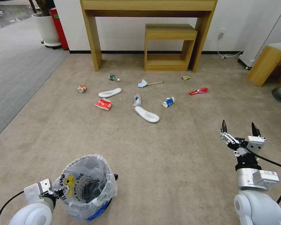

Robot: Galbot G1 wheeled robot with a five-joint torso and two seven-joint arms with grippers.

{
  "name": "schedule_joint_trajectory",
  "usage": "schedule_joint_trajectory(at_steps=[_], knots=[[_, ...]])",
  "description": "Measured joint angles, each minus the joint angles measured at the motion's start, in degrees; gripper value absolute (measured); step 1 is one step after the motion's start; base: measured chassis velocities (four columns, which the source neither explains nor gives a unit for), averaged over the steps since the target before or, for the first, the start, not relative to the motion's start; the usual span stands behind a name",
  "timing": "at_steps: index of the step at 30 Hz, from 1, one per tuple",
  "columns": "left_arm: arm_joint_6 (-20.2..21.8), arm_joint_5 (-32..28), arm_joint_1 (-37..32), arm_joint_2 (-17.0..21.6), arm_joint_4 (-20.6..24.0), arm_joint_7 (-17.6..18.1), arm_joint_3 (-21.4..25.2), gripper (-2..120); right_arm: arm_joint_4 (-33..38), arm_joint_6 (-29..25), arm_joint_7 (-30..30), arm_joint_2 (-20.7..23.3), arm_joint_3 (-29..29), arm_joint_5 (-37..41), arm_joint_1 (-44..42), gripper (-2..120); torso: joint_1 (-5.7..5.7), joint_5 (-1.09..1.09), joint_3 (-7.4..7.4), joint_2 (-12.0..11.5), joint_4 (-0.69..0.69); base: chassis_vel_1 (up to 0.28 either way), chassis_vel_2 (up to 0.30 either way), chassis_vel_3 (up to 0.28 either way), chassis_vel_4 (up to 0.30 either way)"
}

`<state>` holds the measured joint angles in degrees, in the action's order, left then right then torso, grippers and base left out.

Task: Pick up the trash bin and place the garbage on the floor into it.

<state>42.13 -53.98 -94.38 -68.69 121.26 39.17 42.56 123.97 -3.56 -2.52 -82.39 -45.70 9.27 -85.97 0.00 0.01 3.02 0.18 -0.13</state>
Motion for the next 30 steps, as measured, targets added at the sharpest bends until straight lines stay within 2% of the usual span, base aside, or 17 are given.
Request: schedule_joint_trajectory(at_steps=[2, 3, 5, 7, 9, 11, 13, 15, 30], knots=[[0.0, 0.1, 0.2, 0.0, -0.4, 0.0, -0.1, 51, 0.0, 0.0, 0.0, 0.0, 0.0, 0.0, 0.0, 100, 0.00, 0.01, 0.00, 0.0, 0.00, 0.000, 0.000, 0.000, 0.000], [0.0, 0.1, 0.2, 0.0, -0.4, 0.0, -0.1, 51, 0.0, 0.0, 0.0, 0.0, 0.0, 0.0, 0.0, 100, 0.00, 0.01, 0.00, 0.0, 0.00, 0.000, 0.000, 0.000, 0.000], [0.0, 0.1, 0.5, 0.0, -0.8, 0.0, -0.3, 39, 0.0, -0.1, 0.0, 0.0, -0.1, -0.1, -0.1, 100, 0.00, 0.00, 0.00, 0.0, 0.00, 0.000, 0.000, 0.000, 0.000], [0.0, 0.1, 0.6, 0.0, -0.8, 0.0, -0.3, 37, 0.0, -0.1, 0.0, 0.0, -0.1, -0.1, -0.1, 100, 0.00, 0.00, 0.00, 0.0, 0.00, 0.000, 0.000, 0.000, 0.000], [0.0, 0.3, 0.7, 0.1, -1.0, -0.4, -0.4, 26, 0.0, -0.2, 0.0, -0.1, -0.2, -0.1, 0.0, 100, 0.00, -0.01, 0.00, 0.0, 0.00, 0.000, 0.000, 0.000, 0.000], [0.0, 0.4, 0.7, 0.1, -1.0, -0.5, -0.5, 23, 0.0, -0.2, 0.0, -0.1, -0.2, -0.1, 0.0, 100, 0.00, -0.01, 0.00, 0.0, 0.00, 0.000, 0.000, 0.000, 0.000], [0.0, 0.7, 0.9, 0.1, -1.2, -1.5, -0.5, 11, -0.3, -0.2, 0.0, -0.2, -0.1, -0.2, 0.2, 100, 0.00, 0.01, 0.00, 0.0, 0.00, 0.000, 0.000, 0.000, 0.000], [-0.2, 0.7, 1.2, 0.1, -1.4, -1.6, -0.6, 4, -0.5, -0.2, 0.0, -0.2, -0.1, -0.3, 0.2, 100, 0.00, 0.02, 0.00, 0.0, 0.00, 0.000, 0.000, 0.000, 0.000], [-0.3, 1.4, 2.7, -0.6, -2.8, -3.1, -1.5, 2, -1.1, -0.4, -0.1, 0.0, -0.6, -0.3, 0.5, 100, -0.01, 0.02, -0.01, 0.0, 0.02, 0.000, 0.000, 0.000, 0.000]])
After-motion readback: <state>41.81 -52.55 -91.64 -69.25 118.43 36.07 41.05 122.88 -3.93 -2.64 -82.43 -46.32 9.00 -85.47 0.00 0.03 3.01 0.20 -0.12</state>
